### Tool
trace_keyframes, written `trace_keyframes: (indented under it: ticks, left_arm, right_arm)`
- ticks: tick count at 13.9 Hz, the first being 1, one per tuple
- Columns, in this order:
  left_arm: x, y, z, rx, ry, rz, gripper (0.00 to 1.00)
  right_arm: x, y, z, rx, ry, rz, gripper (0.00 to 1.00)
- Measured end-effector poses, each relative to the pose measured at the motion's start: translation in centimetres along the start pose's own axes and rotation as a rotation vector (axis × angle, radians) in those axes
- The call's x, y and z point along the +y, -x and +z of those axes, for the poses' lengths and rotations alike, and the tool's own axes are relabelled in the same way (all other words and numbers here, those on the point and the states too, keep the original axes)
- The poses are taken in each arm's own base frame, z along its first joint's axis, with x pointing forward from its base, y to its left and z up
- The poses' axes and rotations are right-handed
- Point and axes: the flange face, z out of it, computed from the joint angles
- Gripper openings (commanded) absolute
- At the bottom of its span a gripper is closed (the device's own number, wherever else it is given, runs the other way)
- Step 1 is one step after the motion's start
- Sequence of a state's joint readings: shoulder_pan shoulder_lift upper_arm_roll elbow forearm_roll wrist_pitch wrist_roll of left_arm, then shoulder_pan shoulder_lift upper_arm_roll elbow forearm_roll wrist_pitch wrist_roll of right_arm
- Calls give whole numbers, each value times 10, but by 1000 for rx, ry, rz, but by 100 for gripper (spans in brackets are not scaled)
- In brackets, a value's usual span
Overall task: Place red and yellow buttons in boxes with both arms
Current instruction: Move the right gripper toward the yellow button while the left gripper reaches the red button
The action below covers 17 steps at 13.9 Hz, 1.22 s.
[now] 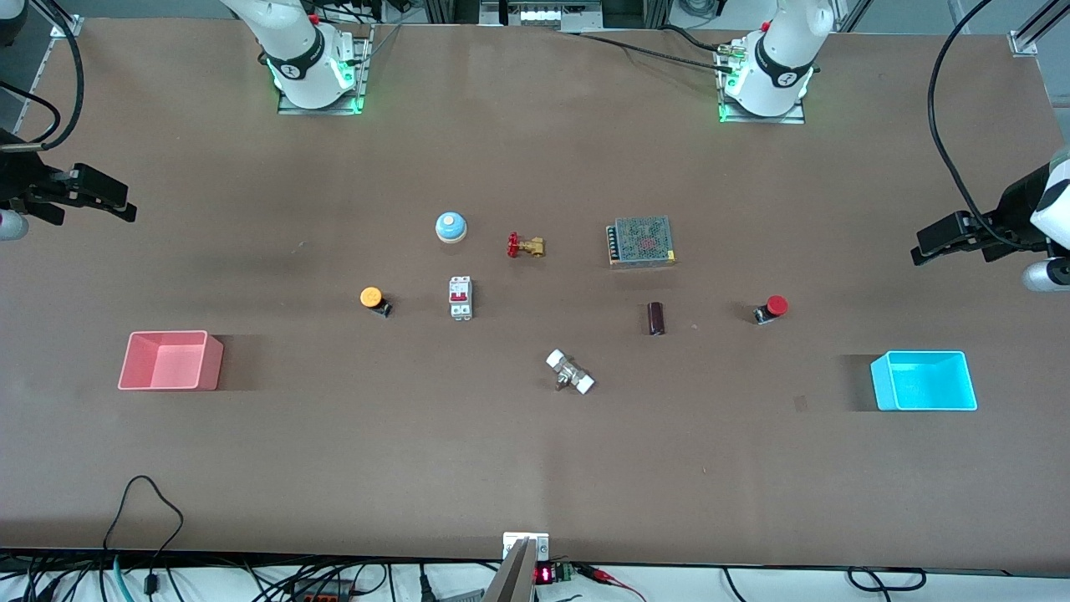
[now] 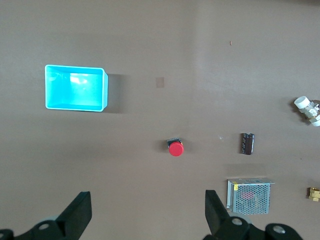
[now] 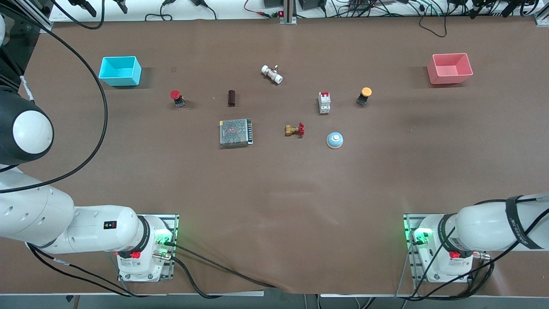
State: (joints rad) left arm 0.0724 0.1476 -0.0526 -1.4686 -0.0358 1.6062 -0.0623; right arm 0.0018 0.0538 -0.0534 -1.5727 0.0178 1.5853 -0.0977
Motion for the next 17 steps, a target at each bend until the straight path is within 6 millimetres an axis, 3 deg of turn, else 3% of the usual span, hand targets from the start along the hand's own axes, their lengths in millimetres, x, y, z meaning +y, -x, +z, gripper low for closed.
trace_keyframes:
  ticks: [5,9,11,13,17]
  left_arm:
    - [0,3,6,-8,-1,-1,100]
    - [10,2,33,-63,-4,17,100]
    - [16,-7,64,-115,-6,26,100]
    - [17,-19,102,-173,-7,27,100]
    - [25,-42,196,-249,-6,36,100]
  right_arm:
    - [-1,0,1,-2,0,-1,100]
    - [-3,-5,15,-29,-6,-4,100]
    - [-19,-15,39,-70,-15,-31,100]
    - [-58,-26,68,-119,-11,-84,100]
    - [-109,-45,124,-113,5,-61,100]
